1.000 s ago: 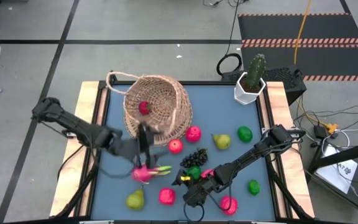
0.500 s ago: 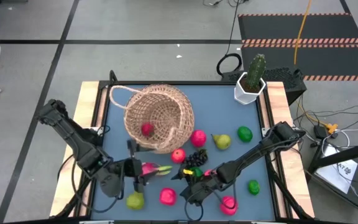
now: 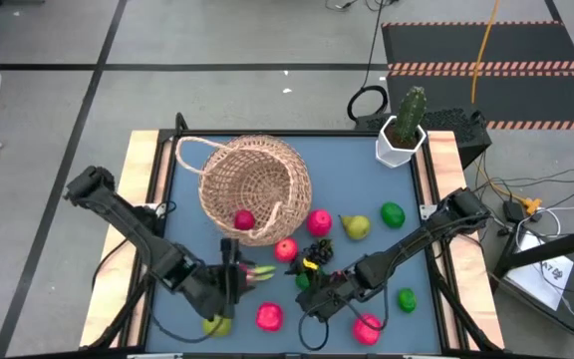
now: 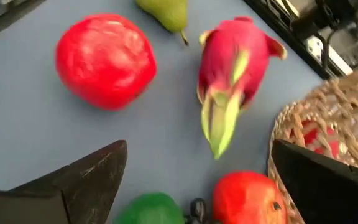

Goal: Build produce basket
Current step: Put the red apple into the basket

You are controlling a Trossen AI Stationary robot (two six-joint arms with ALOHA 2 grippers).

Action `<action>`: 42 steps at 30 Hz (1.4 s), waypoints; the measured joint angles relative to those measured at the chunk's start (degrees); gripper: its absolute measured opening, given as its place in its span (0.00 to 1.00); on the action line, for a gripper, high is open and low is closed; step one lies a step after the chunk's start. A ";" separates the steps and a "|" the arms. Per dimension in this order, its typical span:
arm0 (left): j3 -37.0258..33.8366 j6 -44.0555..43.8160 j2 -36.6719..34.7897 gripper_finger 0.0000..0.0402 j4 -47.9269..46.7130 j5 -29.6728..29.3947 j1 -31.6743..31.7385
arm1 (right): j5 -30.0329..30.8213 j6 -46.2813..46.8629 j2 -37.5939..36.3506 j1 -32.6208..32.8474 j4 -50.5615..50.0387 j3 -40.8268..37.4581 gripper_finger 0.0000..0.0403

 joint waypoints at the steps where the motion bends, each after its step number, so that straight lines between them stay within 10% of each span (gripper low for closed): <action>1: -0.50 -0.79 0.74 0.60 -0.84 -0.23 0.14 | 0.94 0.64 0.01 -0.45 0.01 0.00 0.99; 11: -7.75 -10.38 4.18 0.34 -6.34 -6.54 8.03 | 2.00 5.26 0.56 -9.18 0.87 -1.22 0.91; 29: -7.55 -14.31 1.84 0.32 -9.65 -3.71 11.20 | 1.91 5.86 -0.10 -16.16 3.36 -6.78 0.79; 42: 4.09 6.84 0.01 0.32 -2.84 2.01 1.52 | -2.54 21.57 -16.34 -5.82 -8.83 -7.16 0.79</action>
